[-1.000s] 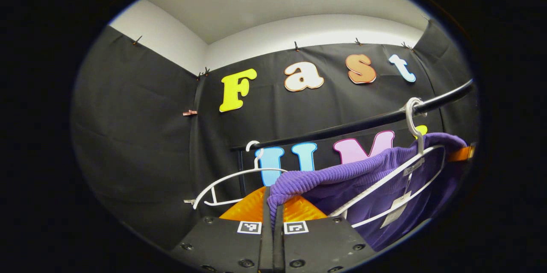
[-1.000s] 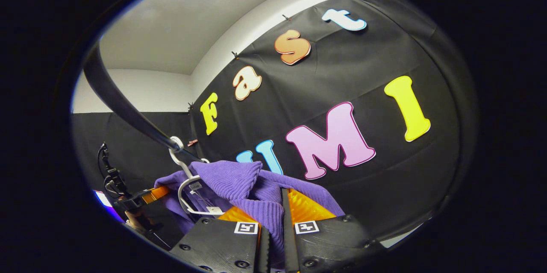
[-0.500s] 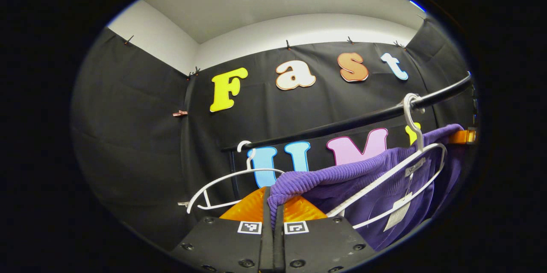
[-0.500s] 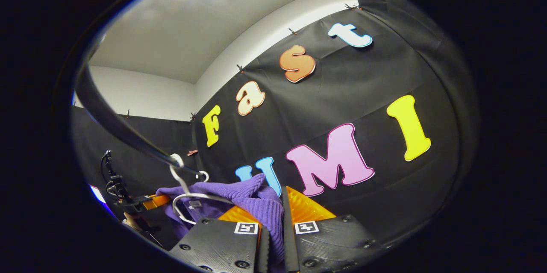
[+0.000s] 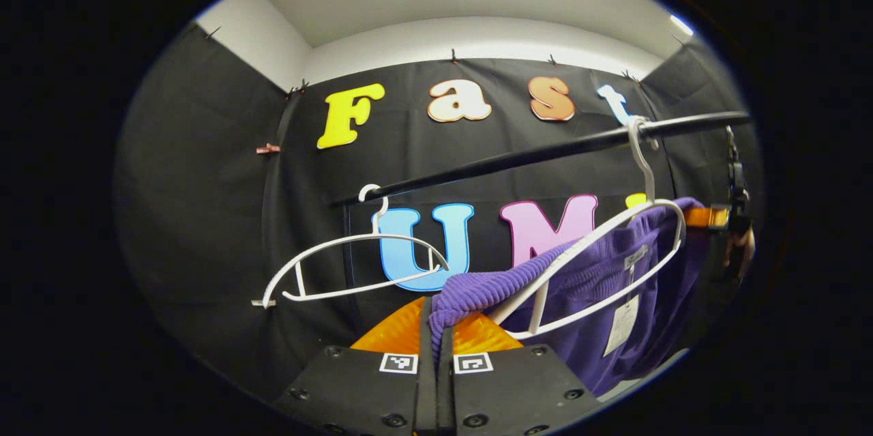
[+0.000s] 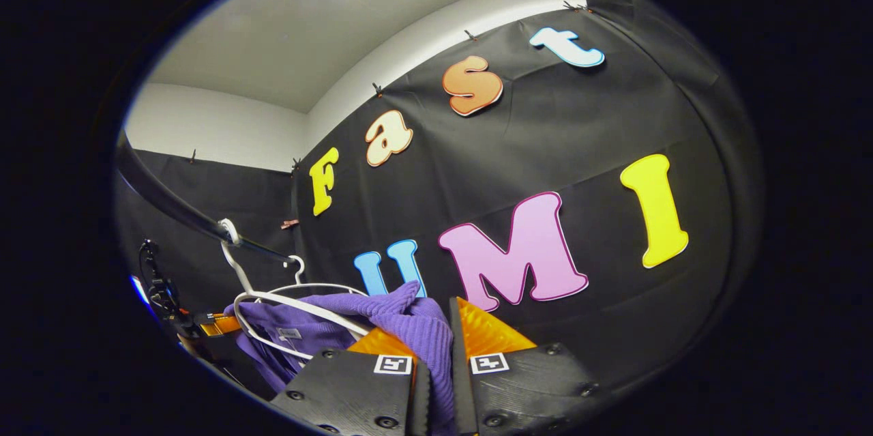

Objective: Grasp the clothes on the hanger with both hands and then place them into the laundry hamper below.

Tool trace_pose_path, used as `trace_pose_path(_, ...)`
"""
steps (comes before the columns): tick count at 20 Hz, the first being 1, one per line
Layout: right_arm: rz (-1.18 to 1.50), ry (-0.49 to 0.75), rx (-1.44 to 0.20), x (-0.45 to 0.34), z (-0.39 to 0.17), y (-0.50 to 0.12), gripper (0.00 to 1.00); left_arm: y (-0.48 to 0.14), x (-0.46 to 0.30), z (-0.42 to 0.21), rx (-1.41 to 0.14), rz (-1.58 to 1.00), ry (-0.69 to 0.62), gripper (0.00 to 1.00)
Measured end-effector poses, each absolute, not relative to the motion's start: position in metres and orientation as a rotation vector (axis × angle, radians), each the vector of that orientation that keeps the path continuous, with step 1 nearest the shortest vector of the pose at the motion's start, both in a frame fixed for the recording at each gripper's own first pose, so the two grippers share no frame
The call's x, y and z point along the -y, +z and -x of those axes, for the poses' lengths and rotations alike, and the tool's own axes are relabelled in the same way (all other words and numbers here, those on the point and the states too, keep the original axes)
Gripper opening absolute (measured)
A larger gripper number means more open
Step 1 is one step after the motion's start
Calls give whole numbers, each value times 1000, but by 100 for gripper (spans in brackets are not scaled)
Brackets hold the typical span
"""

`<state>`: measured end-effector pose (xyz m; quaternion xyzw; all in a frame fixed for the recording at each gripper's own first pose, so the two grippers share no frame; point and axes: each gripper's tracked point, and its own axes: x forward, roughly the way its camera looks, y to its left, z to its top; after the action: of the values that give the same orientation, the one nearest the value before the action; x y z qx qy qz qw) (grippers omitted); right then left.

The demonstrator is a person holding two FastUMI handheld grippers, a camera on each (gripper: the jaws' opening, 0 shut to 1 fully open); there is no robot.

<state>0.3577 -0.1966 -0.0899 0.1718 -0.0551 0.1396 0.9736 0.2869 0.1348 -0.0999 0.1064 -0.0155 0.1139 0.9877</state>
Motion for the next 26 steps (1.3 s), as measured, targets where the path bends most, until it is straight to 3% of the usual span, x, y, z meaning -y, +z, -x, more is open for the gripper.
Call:
trace_pose_path(2,-306,276,104,189,-356,-86,16,-99,-145,-290,1,-259,235,5)
trace_pose_path(3,-273,268,96,186,-356,-86,12,-103,-153,-289,-23,-289,245,5)
trace_pose_path(4,-269,287,87,179,-356,-85,17,-105,-160,-289,-37,-313,258,7)
trace_pose_path(6,-301,310,81,169,-354,-80,16,-112,-168,-286,-60,-322,268,5)
trace_pose_path(11,-267,307,67,163,-360,-83,16,-161,-170,-284,-129,-218,275,5)
trace_pose_path(12,-271,301,56,165,-361,-86,12,-176,-167,-286,-150,-180,269,5)
trace_pose_path(13,-276,294,51,166,-362,-90,16,-191,-162,-285,-167,-139,270,5)
trace_pose_path(19,-185,110,2,223,-367,-124,17,-253,-74,-278,-269,-112,186,5)
trace_pose_path(20,-188,76,-10,232,-366,-130,12,-257,-56,-278,-279,-103,154,5)
trace_pose_path(22,-180,21,-42,244,-357,-149,17,-262,-28,-282,-288,-87,102,5)
trace_pose_path(26,-162,33,-170,231,-327,-203,17,-272,-3,-276,-311,-37,54,5)
